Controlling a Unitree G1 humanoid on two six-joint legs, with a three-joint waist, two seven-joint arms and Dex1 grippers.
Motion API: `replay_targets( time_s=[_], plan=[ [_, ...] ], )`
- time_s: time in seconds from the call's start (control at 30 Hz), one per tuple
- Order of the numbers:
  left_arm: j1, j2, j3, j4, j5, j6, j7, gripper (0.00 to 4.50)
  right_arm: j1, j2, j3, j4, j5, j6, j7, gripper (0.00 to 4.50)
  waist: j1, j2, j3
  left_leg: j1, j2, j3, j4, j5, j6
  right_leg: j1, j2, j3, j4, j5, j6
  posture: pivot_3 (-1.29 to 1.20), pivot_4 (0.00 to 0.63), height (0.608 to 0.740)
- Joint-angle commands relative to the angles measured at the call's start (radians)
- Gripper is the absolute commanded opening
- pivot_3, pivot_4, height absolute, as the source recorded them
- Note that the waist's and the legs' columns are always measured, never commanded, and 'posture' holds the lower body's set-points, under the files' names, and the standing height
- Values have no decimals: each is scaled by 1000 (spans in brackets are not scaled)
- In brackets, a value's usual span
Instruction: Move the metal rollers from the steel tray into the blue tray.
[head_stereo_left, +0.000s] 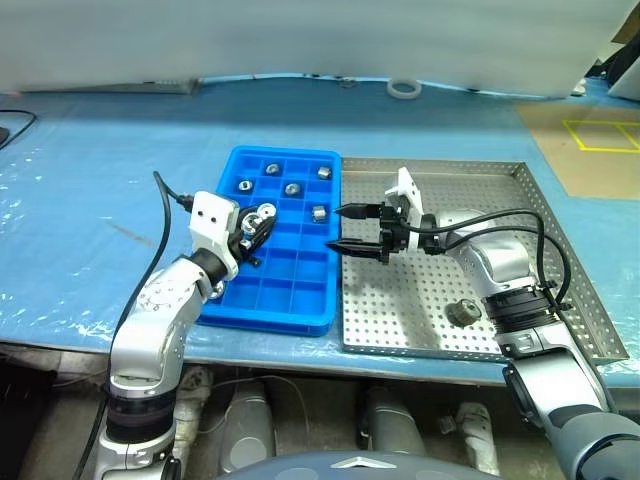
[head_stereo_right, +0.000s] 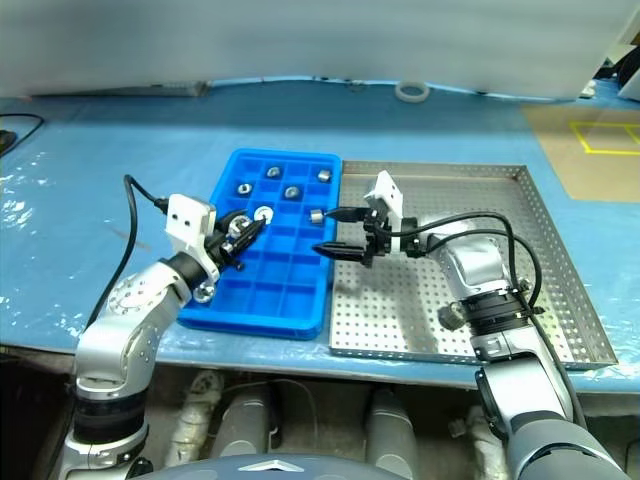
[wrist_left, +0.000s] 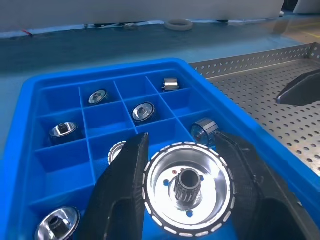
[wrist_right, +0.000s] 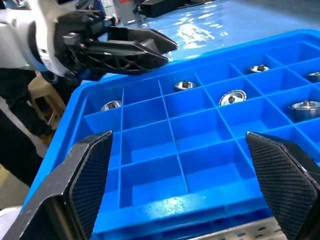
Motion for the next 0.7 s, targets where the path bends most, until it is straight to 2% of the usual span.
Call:
replay_targets(
  time_s=[0.03, 0.23, 0.57, 0.7],
  plan=[
    [51, 19, 15, -91, -23, 34, 30, 1712, -20, 8, -6, 3, -7, -26, 22, 4500, 0, 0, 0, 1, 0, 0, -2, 1, -1, 0, 0, 0, 0, 0, 0, 62, 150, 740],
    [135, 57, -7, -66, 10, 32, 71, 1712, -19, 23, -9, 14, -24, -34, 25, 4500, 1, 0, 0, 6, 5, -1, -15, 7, -12, -1, 3, -1, 0, -1, 1, 65, 150, 740],
    [142, 70, -40, -26, 11, 35, 90, 1712, -5, 21, -22, 15, -39, -42, 18, 4500, 1, 0, 0, 6, 9, -1, -16, 8, -13, -2, 11, 0, 0, -1, 0, 43, 150, 740],
    [148, 77, -44, -10, 18, 26, 94, 3025, 5, 17, -26, 12, -43, -47, 15, 4500, 0, 0, 0, 6, 12, -1, -16, 9, -15, -2, 14, 0, 0, -1, 0, 33, 150, 740]
  ],
)
